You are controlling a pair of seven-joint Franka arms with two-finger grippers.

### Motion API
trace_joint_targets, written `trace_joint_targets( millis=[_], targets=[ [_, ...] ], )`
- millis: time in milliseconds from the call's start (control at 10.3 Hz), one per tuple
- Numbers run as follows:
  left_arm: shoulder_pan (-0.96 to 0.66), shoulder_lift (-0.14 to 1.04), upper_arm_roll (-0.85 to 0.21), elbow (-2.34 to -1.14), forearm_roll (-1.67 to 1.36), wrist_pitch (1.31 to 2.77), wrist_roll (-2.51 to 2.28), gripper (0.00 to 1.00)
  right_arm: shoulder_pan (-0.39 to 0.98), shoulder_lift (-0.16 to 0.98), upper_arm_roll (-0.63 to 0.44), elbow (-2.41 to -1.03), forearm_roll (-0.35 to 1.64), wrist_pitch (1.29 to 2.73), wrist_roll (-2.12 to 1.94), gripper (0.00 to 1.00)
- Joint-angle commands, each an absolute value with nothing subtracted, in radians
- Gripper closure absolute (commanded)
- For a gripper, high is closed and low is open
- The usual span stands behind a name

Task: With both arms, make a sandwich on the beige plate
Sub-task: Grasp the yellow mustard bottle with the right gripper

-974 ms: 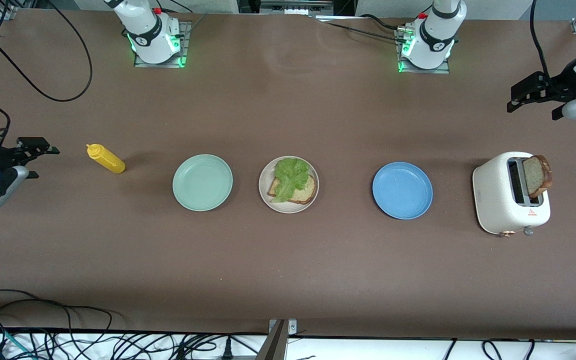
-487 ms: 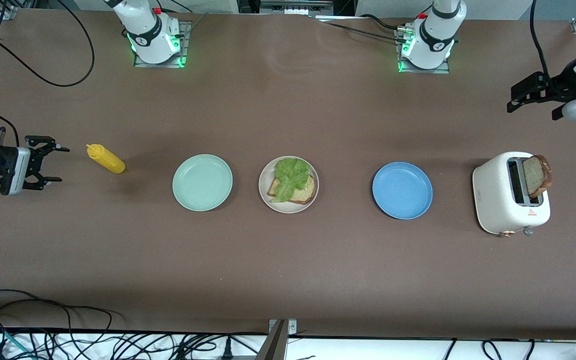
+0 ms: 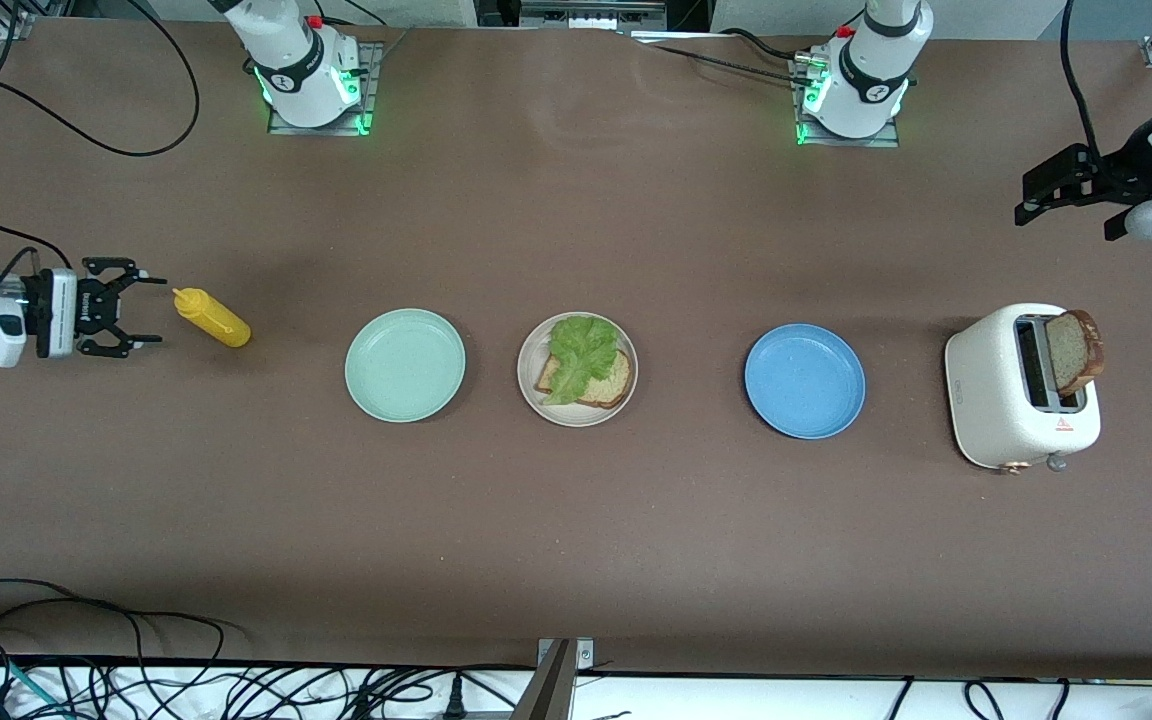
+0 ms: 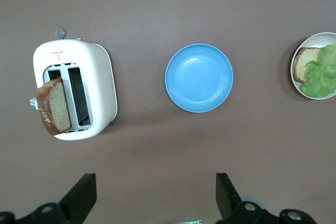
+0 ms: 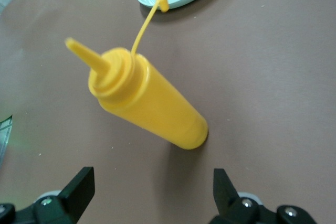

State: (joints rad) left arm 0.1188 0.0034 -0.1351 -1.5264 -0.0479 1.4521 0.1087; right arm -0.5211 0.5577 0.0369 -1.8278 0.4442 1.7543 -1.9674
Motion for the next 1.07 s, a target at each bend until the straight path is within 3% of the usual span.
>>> trace_joint_targets(
  millis=[0,585,682,780,877,974],
  targets=[
    [0.126,-0.006,-0.137,-1.536,-0.061,1.443,0.121,0.0,-0.534,0.584,0.048,-1.841,0.523,1.761,-2.076,0.0],
    [0.124,-0.009,-0.146,-1.54,-0.012,1.445,0.121,0.0,-0.528,0.624,0.104,-1.848,0.595,1.761,-2.149,0.03],
    [0.124,-0.009,-0.146,-1.54,-0.012,1.443,0.121,0.0,-0.526,0.627,0.109,-1.848,0.603,1.763,-2.149,0.35],
    [0.124,-0.009,-0.146,-1.54,-0.014,1.443,0.121,0.0,-0.526,0.629,0.11,-1.855,0.606,1.767,-2.149,0.75],
    [0.126,-0.009,-0.144,-1.542,-0.012,1.44,0.121,0.0,-0.526,0.627,0.118,-1.855,0.607,1.775,-2.148,1.0],
    [0.129,-0.011,-0.138,-1.54,-0.011,1.433,0.138,0.0,-0.526,0.621,0.135,-1.853,0.609,1.788,-2.138,1.0]
  ],
)
